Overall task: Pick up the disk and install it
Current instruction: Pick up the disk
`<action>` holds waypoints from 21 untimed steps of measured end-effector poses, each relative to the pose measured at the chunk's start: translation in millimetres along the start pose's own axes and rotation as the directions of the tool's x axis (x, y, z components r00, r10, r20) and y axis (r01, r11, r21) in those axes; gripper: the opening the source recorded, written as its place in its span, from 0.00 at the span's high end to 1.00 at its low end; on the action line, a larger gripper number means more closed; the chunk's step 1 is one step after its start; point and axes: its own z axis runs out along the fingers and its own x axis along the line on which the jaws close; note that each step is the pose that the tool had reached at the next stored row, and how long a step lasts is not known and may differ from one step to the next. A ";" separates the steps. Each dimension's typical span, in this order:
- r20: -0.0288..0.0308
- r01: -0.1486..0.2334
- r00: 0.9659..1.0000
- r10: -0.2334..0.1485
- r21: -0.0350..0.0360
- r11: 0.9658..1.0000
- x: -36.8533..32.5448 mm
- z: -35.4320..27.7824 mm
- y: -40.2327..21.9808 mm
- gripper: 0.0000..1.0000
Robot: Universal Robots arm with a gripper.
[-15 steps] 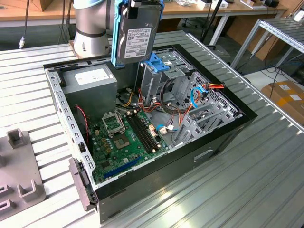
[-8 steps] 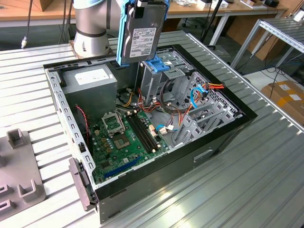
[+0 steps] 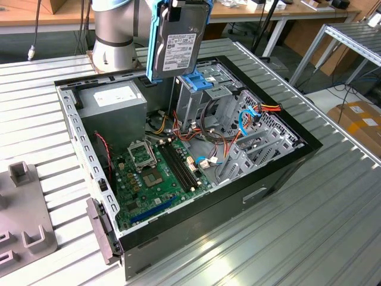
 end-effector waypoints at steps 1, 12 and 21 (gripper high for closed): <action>0.000 0.000 1.000 0.000 0.000 1.000 0.0 -0.7 0.0 0.63; 0.000 0.000 1.000 0.000 0.000 1.000 0.0 -3.9 0.0 0.63; 0.000 0.000 1.000 0.000 0.000 1.000 -0.1 -4.0 -32.1 0.63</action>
